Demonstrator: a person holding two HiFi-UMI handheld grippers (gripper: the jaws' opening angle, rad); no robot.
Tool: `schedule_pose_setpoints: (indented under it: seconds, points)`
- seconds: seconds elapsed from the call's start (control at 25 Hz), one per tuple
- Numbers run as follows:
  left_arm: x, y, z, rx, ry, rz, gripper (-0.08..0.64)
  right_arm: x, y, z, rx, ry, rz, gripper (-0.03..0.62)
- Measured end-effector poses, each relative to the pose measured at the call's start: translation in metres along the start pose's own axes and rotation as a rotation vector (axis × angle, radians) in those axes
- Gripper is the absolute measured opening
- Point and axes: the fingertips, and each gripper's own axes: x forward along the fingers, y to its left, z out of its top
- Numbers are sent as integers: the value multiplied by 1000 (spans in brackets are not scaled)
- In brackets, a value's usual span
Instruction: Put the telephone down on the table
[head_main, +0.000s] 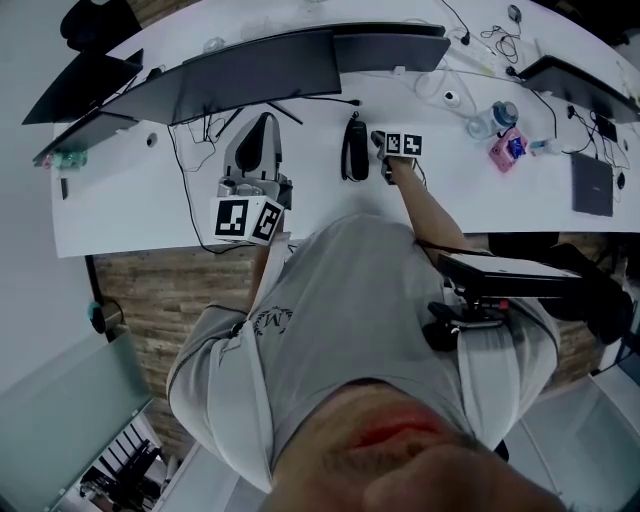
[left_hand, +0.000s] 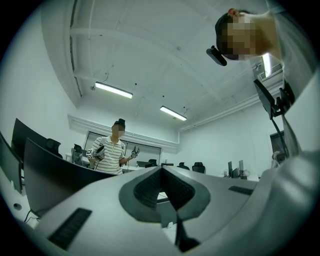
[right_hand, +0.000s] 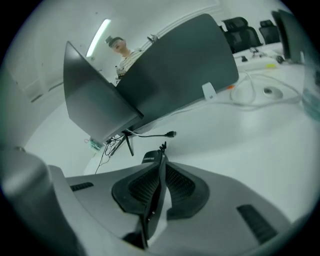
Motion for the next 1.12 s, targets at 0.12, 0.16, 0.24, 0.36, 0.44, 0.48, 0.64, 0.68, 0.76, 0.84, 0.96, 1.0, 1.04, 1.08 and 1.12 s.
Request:
schedule_pose_setpoints:
  seconds: [0.12, 0.16, 0.24, 0.36, 0.44, 0.48, 0.64, 0.68, 0.76, 0.84, 0.96, 1.0, 1.04, 1.08, 1.12]
  points:
    - [2, 0, -2, 0, 2, 2, 9, -17, 12, 30, -99, -61, -26, 48]
    - [2, -1, -2, 3, 1, 1, 9, -24, 19, 43, -124, -96, -23, 48]
    - [4, -4, 0, 10, -4, -2, 9, -45, 38, 72, -184, -178, -12, 48]
    - [9, -6, 3, 16, -10, -9, 9, -80, 72, 115, -274, -301, 19, 49]
    - [13, -8, 4, 18, -14, -17, 9, -105, 96, 139, -319, -374, 45, 48]
    - [15, -9, 4, 19, -15, -23, 9, -119, 108, 150, -343, -410, 61, 48]
    - [22, -17, 9, 24, -33, -49, 9, -179, 159, 188, -449, -551, 114, 49]
    - [24, -19, 10, 26, -40, -56, 9, -194, 171, 195, -475, -585, 124, 48]
    - [27, -23, 15, 30, -51, -69, 9, -225, 194, 209, -525, -650, 137, 49]
    - [30, -28, 21, 31, -66, -81, 9, -254, 214, 218, -571, -707, 143, 48]
    - [32, -35, 29, 29, -88, -97, 9, -293, 241, 226, -632, -777, 141, 48]
    - [33, -38, 31, 28, -92, -102, 9, -305, 248, 226, -649, -793, 140, 48]
    - [33, -40, 32, 26, -95, -107, 9, -316, 255, 226, -665, -809, 141, 48]
    - [33, -43, 33, 25, -98, -112, 9, -326, 261, 225, -683, -825, 143, 48]
    - [32, -46, 33, 22, -101, -116, 9, -337, 268, 224, -701, -841, 146, 40]
